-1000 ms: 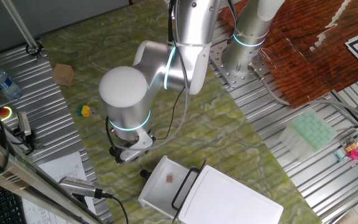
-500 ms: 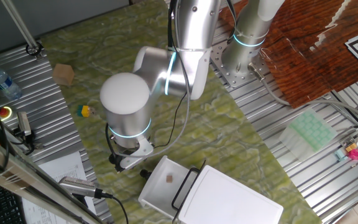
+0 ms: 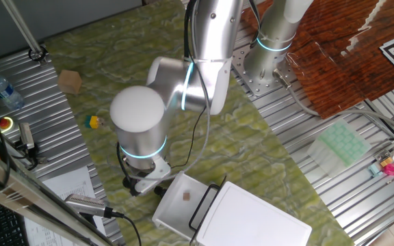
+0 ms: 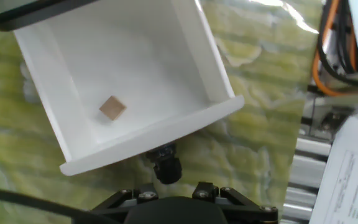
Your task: Put things in the drawer
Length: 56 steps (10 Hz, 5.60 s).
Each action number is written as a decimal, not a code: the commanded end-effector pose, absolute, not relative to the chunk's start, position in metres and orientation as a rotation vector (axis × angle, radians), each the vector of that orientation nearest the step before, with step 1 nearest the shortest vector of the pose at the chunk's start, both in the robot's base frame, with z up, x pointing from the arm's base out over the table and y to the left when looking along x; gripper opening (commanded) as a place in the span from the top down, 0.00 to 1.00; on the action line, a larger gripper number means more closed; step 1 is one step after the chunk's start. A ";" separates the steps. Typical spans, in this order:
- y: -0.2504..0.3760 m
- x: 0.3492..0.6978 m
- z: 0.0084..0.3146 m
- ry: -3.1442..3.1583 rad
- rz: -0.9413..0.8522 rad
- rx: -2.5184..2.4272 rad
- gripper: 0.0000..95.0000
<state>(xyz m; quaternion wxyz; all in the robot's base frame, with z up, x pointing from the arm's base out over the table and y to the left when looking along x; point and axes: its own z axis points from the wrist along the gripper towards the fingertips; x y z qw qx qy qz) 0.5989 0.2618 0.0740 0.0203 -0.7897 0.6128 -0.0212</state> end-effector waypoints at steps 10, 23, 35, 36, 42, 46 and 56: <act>0.274 0.600 0.064 1.600 -0.077 -2.663 0.60; 0.276 0.600 0.062 1.459 -0.048 -2.719 1.00; 0.279 0.600 0.064 1.418 0.028 -2.734 1.00; 0.280 0.600 0.065 1.408 0.027 -2.739 1.00; 0.289 0.599 0.068 1.396 0.033 -2.762 1.00; 0.292 0.599 0.068 1.388 0.050 -2.770 1.00; 0.302 0.597 0.071 1.377 0.094 -2.787 1.00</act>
